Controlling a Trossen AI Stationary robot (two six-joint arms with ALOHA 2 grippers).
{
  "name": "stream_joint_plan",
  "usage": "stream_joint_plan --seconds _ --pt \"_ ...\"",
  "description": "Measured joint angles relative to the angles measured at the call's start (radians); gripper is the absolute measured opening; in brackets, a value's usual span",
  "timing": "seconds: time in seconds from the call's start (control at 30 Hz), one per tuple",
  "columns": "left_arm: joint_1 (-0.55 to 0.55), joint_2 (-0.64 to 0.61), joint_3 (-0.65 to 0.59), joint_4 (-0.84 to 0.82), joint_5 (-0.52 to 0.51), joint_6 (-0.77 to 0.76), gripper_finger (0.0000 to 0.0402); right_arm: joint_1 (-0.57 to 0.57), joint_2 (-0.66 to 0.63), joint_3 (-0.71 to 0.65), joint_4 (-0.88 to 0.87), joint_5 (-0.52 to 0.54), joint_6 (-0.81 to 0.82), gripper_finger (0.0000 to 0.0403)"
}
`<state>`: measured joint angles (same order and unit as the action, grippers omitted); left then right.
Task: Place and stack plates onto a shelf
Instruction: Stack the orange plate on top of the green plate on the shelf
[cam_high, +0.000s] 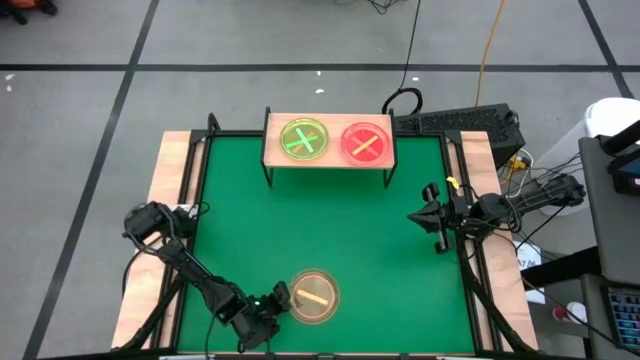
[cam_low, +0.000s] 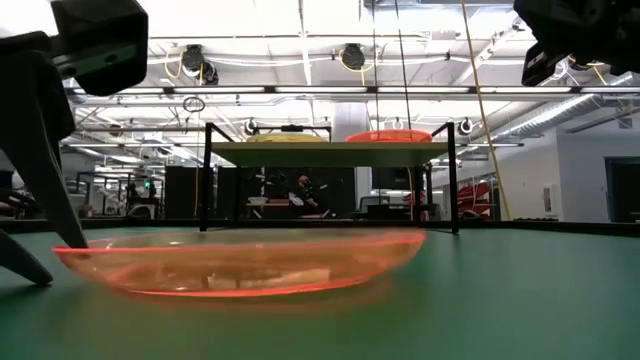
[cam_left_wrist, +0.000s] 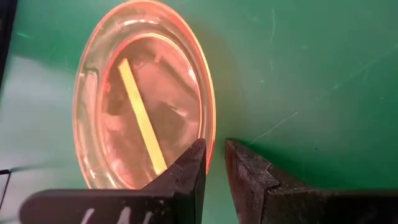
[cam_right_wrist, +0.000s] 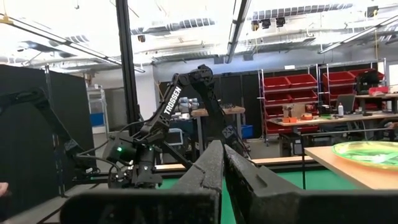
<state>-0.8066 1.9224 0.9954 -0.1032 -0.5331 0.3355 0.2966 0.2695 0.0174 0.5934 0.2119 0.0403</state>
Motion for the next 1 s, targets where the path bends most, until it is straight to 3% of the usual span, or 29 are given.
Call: stream_joint_plan --seconds 0.13,0.3,0.6,1.0 --pt "0.009 0.011 0.003 0.004 0.002 -0.003 0.0056 0.0 0.0 0.0 0.0 -0.002 0.001 0.0" --pt "0.013 0.011 0.002 0.011 0.006 -0.006 0.0008 0.0 0.0 0.0 0.0 -0.003 0.001 0.0" --pt "0.01 -0.013 -0.003 0.03 -0.079 0.022 0.0003 0.0 0.0 0.0 -0.011 -0.003 0.001 0.0" --pt "0.009 -0.174 -0.003 0.037 -0.188 0.047 0.0002 0.0 0.0 0.0 -0.131 -0.003 0.001 0.0"
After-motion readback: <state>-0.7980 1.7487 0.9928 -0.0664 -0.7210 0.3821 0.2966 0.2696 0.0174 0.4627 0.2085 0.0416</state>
